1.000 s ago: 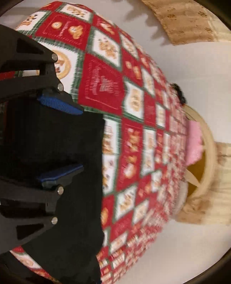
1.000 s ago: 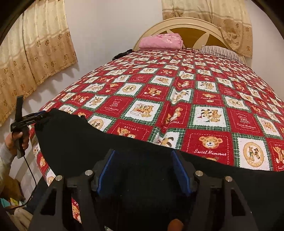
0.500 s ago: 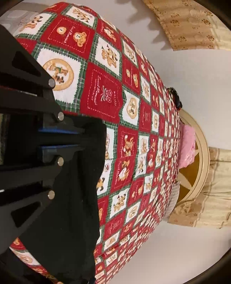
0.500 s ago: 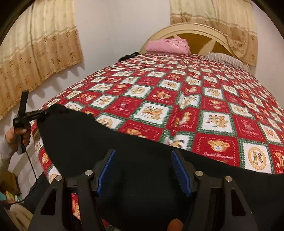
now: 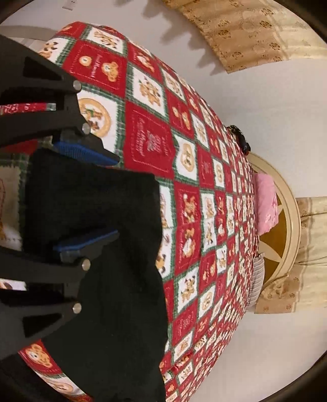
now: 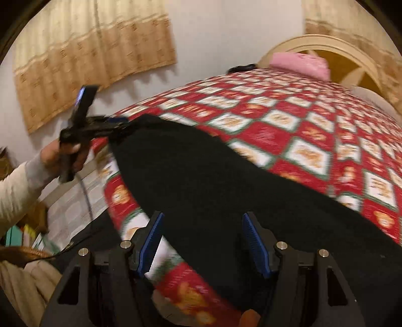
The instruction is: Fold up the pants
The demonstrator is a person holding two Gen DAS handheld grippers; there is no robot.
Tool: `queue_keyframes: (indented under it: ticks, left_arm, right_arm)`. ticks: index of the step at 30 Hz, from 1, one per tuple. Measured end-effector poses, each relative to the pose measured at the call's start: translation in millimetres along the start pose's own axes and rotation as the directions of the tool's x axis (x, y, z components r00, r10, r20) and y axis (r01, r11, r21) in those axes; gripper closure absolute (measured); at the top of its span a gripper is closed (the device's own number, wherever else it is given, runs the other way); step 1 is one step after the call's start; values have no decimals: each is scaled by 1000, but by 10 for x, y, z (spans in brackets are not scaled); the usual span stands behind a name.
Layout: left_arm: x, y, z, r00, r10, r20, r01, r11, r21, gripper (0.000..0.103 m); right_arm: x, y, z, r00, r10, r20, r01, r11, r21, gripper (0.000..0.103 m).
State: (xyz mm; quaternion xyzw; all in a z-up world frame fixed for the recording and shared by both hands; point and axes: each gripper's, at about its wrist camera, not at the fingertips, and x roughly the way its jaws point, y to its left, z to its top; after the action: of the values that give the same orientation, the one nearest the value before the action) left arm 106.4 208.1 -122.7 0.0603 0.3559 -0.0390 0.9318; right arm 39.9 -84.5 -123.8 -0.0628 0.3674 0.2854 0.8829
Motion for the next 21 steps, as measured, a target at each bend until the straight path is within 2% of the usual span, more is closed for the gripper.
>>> queue_keyframes:
  ticks: [5,8,10,12,15,17,19,21]
  left_arm:
    - [-64,5,-112,1000,-11,-4,11,1000,-12,48]
    - [-207,-46,-92,1000,9,27,-9,1000,-9,48]
    - [-357,-121,-8,998,5,60,-4,1000,-4,48]
    - [-472,-220,87,996,-18,87,18,1000,2,43]
    - [-575,-487,209,991,-68,119,63,997,43,37]
    - [-558,-700,266,986,-117,117,107,991,86,37]
    - [-502,-954,316,981,-163,105,149,980,135,37]
    - [-456,-1151,348,977,-189,103,169,970,176,37]
  right_arm:
    - [258,123,-116,995,58,-84,-56,998,26,38]
    - [202,164,-150,995,64,-78,-64,998,12,38]
    - [90,93,-145,998,55,-43,-53,998,34,38]
    - [-76,-24,-144,1000,28,1,-28,998,55,38]
    - [-464,-365,-154,995,-66,72,56,991,125,38]
    - [-834,-716,-211,978,-181,109,157,968,197,38]
    - [-1203,-1042,-313,947,-300,112,262,926,271,40]
    - [-1642,-1448,-488,896,-437,75,386,852,355,45]
